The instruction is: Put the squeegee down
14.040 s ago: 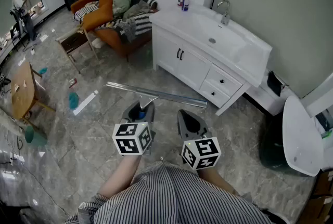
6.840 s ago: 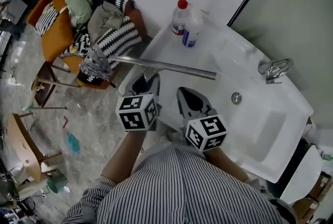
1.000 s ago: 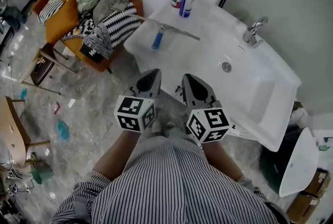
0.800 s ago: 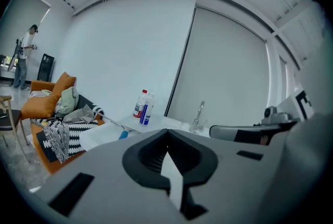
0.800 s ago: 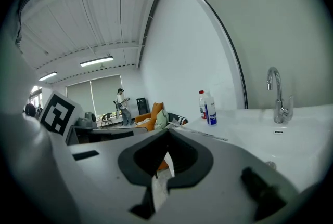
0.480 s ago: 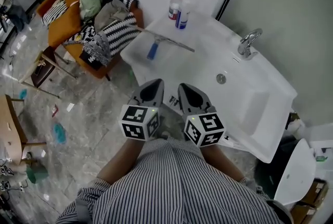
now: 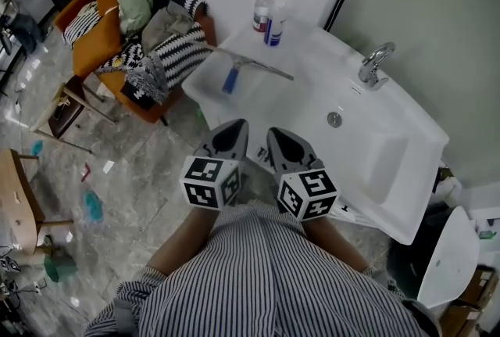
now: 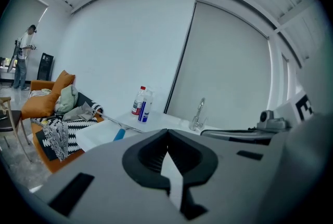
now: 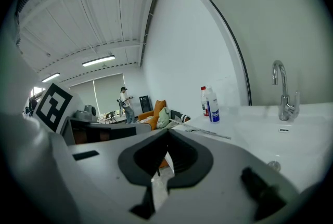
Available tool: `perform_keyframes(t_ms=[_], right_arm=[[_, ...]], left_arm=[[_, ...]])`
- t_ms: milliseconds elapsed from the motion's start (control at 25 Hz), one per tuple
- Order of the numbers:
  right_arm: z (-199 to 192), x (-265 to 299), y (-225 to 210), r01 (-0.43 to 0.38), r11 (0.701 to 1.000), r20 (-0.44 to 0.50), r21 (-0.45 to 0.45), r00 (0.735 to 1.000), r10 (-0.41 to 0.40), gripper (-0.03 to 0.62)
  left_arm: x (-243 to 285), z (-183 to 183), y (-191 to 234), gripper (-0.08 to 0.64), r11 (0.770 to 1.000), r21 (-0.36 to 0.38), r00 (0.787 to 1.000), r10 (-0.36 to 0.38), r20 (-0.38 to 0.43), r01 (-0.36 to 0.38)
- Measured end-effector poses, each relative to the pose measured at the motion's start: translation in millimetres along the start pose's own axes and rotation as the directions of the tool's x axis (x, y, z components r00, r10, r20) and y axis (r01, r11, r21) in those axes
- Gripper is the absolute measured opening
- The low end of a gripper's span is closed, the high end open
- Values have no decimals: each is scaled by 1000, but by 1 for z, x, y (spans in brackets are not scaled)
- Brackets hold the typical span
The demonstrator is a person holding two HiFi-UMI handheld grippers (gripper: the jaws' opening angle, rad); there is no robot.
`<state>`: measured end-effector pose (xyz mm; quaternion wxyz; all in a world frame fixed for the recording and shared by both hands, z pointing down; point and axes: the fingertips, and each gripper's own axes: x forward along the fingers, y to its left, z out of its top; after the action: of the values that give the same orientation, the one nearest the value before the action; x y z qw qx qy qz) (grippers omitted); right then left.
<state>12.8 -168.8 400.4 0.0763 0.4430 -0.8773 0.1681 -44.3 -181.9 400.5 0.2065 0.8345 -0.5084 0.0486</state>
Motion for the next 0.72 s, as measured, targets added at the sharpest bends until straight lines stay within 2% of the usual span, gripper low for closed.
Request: perform_keyframes(t_ms=[160, 720], right_arm=[[-1, 3, 1, 5, 1000, -8, 2, 1000, -5, 15], [-6, 8, 5, 41, 999, -21, -5, 999, -41, 15]], left_arm=[[4, -3, 2, 14, 999, -28, 1000, -17, -14, 16], [1, -10, 9, 12, 999, -23, 999, -27, -46, 26]])
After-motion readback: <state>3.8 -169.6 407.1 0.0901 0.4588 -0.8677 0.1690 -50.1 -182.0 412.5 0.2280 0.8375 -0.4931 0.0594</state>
